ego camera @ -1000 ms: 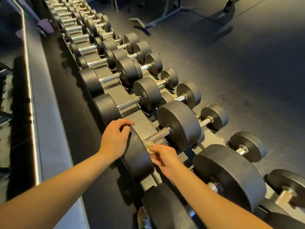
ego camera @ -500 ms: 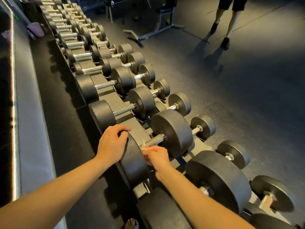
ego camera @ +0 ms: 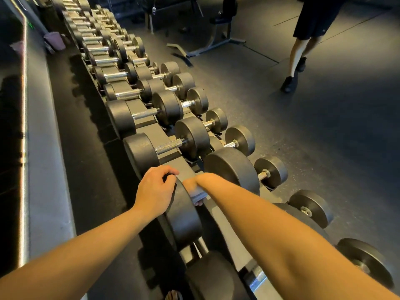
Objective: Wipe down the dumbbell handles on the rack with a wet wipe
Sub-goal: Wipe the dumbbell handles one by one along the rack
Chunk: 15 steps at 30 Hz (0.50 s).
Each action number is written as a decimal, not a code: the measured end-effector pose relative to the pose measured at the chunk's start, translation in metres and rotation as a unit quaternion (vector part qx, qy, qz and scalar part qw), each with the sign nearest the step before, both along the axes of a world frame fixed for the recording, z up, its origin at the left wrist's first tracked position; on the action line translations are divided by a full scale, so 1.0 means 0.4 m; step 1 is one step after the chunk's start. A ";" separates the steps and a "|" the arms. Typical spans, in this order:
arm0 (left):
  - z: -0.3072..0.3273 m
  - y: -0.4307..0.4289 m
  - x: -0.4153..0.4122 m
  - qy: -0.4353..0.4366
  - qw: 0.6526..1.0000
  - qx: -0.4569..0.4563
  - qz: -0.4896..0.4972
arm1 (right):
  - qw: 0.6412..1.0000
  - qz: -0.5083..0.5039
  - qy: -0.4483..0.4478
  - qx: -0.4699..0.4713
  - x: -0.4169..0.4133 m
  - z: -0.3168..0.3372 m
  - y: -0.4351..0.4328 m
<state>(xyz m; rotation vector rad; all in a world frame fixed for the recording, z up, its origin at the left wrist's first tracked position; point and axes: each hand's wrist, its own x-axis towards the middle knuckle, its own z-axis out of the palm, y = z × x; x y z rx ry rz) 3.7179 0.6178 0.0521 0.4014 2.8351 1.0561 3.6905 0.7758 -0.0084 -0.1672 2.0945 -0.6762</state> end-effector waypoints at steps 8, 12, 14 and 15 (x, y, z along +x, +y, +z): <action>-0.011 -0.009 -0.003 0.006 1.000 -0.002 -0.001 | 0.969 -0.146 0.146 -0.138 0.067 0.033 0.036; -0.011 -0.007 -0.001 0.006 1.000 0.006 0.001 | 0.928 -0.165 0.299 -0.146 0.175 -0.016 0.036; -0.010 -0.008 0.000 0.002 1.000 0.009 0.001 | 0.900 -0.167 0.381 -0.132 0.206 -0.023 0.033; -0.009 -0.009 0.000 0.002 1.000 0.009 0.001 | 0.890 -0.167 0.409 -0.117 0.206 -0.025 0.040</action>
